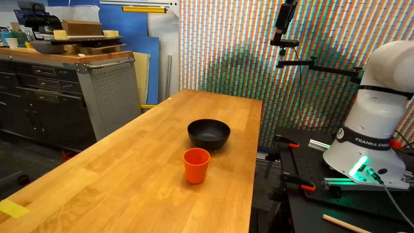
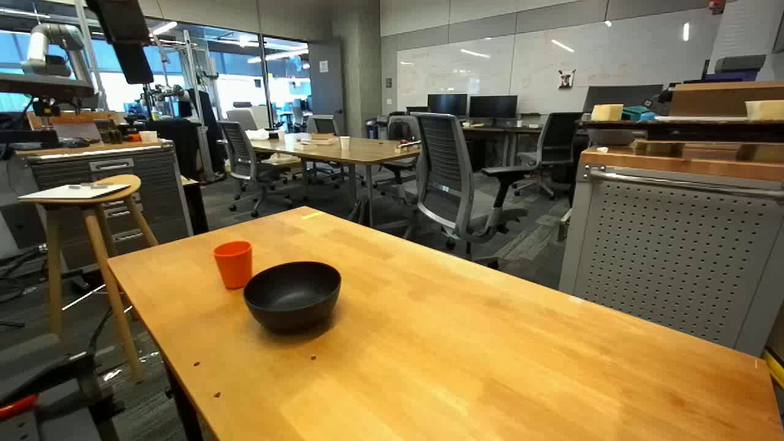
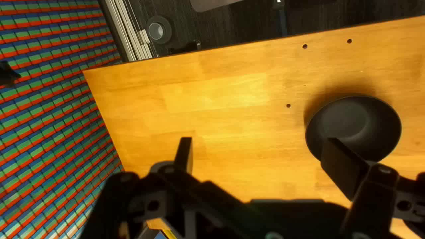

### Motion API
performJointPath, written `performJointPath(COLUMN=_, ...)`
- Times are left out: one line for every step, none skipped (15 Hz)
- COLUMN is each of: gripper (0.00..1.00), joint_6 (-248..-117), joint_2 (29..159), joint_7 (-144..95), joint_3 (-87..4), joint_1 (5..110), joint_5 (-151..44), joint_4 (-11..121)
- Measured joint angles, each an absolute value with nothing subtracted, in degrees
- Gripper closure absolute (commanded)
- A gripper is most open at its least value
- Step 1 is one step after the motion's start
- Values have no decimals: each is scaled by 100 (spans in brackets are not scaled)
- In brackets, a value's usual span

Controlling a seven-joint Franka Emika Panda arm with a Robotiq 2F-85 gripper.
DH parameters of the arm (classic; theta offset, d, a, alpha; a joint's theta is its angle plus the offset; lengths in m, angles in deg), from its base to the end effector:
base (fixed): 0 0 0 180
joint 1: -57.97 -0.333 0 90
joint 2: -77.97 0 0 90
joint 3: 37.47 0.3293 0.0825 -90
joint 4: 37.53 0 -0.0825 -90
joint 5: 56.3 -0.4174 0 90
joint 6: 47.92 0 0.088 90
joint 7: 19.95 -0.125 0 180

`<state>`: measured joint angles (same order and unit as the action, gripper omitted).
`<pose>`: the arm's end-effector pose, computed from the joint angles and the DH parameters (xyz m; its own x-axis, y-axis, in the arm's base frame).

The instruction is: Put the orange cup in the black bowl

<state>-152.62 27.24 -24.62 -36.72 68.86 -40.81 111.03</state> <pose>0.3151 -0.0828 0.5204 0.9732 -0.1886 0.1317 -0.2179 -0.9395 0.2645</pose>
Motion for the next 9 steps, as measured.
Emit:
performJointPath(gripper=0, joint_6=-15265, joint_2=2721, joint_7=-2462, joint_3=-3672, joint_1=6886, joint_5=-4081, joint_4=11086)
performJointPath(gripper=0, joint_6=-15265, joint_2=2712, joint_7=-2462, joint_3=-3672, joint_1=6886, joint_5=-4081, joint_4=11071)
performJointPath(gripper=0, joint_6=-15265, joint_2=2702, joint_7=-2462, joint_3=-3672, joint_1=6886, joint_5=-4081, joint_4=11066)
performJointPath(gripper=0, joint_6=-15265, joint_2=2701, joint_7=-2462, joint_3=-3672, joint_1=6886, joint_5=-4081, joint_4=11066)
performJointPath(gripper=0, joint_6=-15264, joint_2=2703, joint_7=-2462, joint_3=-3677, joint_1=6881, joint_5=-4081, joint_4=11074)
performJointPath(gripper=0, joint_6=-15264, joint_2=2712, joint_7=-2463, joint_3=-3678, joint_1=6877, joint_5=-4081, joint_4=11088)
performJointPath(gripper=0, joint_6=-15301, joint_2=2756, joint_7=-2485, joint_3=-3677, joint_1=6873, joint_5=-4081, joint_4=11095)
performJointPath(gripper=0, joint_6=-15374, joint_2=2852, joint_7=-2526, joint_3=-3668, joint_1=6857, joint_5=-4081, joint_4=11099)
performJointPath(gripper=0, joint_6=-15513, joint_2=3027, joint_7=-2578, joint_3=-3649, joint_1=6808, joint_5=-4124, joint_4=11107)
